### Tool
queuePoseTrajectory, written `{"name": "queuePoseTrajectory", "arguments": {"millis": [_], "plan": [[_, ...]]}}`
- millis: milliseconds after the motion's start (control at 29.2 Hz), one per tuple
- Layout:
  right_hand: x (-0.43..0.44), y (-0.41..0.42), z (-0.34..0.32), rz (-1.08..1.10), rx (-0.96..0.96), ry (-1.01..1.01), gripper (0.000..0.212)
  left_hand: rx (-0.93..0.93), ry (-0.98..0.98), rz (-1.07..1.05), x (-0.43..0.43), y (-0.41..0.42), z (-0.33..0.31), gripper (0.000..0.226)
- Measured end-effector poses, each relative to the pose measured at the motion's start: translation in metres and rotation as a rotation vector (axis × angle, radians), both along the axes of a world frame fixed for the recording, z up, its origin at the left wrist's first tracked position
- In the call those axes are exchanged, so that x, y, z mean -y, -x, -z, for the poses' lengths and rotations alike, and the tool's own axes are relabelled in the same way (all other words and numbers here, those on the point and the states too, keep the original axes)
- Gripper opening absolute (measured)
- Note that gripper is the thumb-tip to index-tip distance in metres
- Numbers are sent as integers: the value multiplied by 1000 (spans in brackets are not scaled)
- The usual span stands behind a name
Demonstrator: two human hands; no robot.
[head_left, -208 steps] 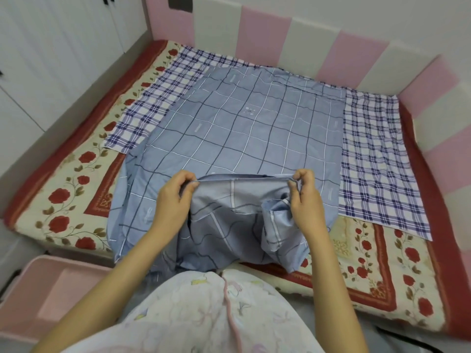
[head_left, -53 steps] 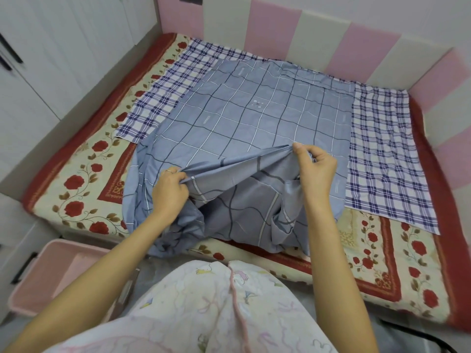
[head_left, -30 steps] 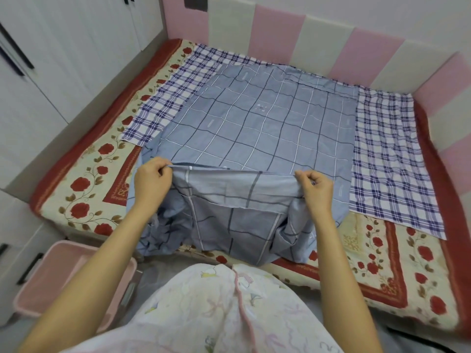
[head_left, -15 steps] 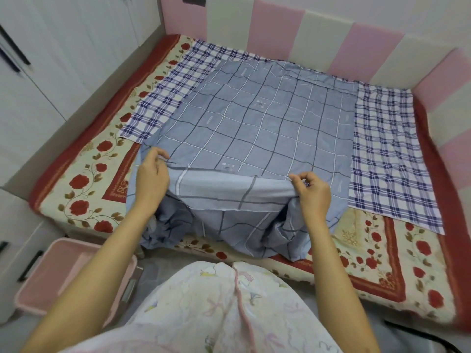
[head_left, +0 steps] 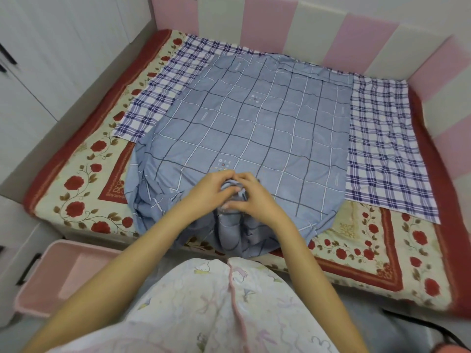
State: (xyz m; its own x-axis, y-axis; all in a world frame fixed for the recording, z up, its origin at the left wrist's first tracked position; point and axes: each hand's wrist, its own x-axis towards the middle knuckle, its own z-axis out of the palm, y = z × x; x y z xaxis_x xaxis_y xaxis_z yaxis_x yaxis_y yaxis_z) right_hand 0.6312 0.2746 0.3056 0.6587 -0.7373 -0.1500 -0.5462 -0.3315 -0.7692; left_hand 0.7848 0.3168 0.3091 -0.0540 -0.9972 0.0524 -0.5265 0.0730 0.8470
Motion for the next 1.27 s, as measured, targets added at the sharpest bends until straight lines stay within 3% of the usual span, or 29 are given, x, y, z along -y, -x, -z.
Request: {"name": "queuePoseTrajectory", "arguments": {"millis": [103,240,343,446,548,720,788,960,1063,1165,1268], "plan": [[1,4,10,127,56,-17,11,44,32,65,-4,-1,2,5],[3,19,1,181,91,67,36,141,172,16,-16,-13,13,25],[-3,17,-9,131,83,161,40,196,292,-158,-24,-17,25,33],[-4,14,-17,194,51,275,36,159,247,-335,-27,-25,35,49],[-3,16,-23,283,63,369,19,152,196,-425,-34,-36,40,46],[-1,14,-24,396,167,454,26,435,422,-295,-60,-48,56,20],[0,11,-23,428,180,449,29,482,453,-209,-72,-45,64,24],[6,9,-21,536,202,330,28,539,388,-89,-85,-33,77,39],[10,6,-24,593,246,274,36,534,341,-51,-88,-31,79,28],[12,7,-24,627,286,250,42,414,301,-159,-90,-29,78,17],[14,7,-23,665,324,217,40,454,375,-100,-87,-30,71,24]]}}
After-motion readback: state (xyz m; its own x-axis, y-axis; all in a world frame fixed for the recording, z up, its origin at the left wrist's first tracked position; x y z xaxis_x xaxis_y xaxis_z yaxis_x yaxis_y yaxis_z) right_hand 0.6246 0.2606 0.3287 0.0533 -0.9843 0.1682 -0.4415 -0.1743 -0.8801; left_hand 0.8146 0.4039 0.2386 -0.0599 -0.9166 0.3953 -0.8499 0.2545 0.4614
